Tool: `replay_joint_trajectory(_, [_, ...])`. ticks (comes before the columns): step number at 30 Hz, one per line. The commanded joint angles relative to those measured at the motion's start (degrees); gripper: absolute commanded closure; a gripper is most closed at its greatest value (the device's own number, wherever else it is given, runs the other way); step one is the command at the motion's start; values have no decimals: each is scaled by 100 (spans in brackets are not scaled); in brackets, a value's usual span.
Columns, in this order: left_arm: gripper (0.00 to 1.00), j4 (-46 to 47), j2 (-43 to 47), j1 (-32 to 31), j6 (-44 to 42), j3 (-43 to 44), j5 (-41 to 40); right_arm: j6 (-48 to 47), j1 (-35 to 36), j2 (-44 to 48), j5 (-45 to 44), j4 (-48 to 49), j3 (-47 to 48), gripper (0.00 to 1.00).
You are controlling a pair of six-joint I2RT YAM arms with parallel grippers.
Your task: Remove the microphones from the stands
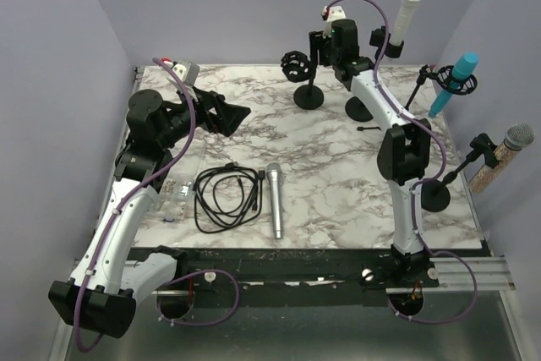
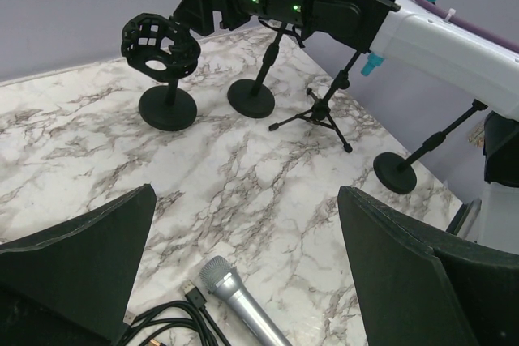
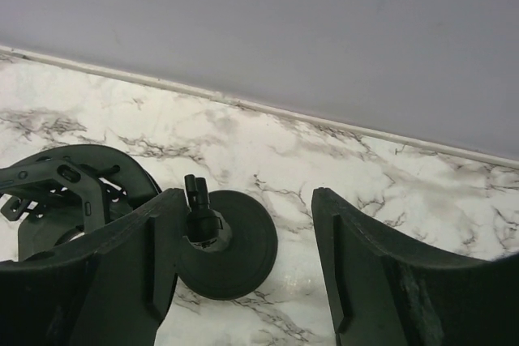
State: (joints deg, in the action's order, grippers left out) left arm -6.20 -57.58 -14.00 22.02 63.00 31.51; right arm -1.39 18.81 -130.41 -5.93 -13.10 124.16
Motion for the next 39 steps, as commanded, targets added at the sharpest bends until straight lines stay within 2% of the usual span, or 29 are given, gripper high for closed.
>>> replay_joint_trajectory(1, [1,8,115,-24,-32,150,-37,-33,43,336,-389,-689,388,27])
replay_joint_trajectory(6, [2,24,90,-21,4,148,16,309,43,843,-351,-1106,594,19])
replay_joint_trajectory(8, [1,46,89,-30,21,137,31,499,50,1166,-285,-1205,458,0])
replay_joint_trajectory(17, [1,161,37,-50,177,116,186,1160,62,3113,-129,-1166,-1220,0])
replay_joint_trajectory(20, [2,176,37,-68,205,106,198,1216,59,3591,-842,-1254,-1600,1])
replay_joint_trajectory(24, [1,192,45,-77,245,116,250,1088,48,3953,-2749,-1201,-1862,2])
replay_joint_trajectory(27, [1,207,37,-77,259,118,259,986,53,3988,-3688,-1036,-1920,2])
replay_joint_trajectory(33, [1,197,62,-77,241,108,242,766,40,3774,-4085,-163,-2084,1])
replay_joint_trajectory(39, [1,174,63,-88,224,110,202,409,18,3107,-4427,494,-1605,2])
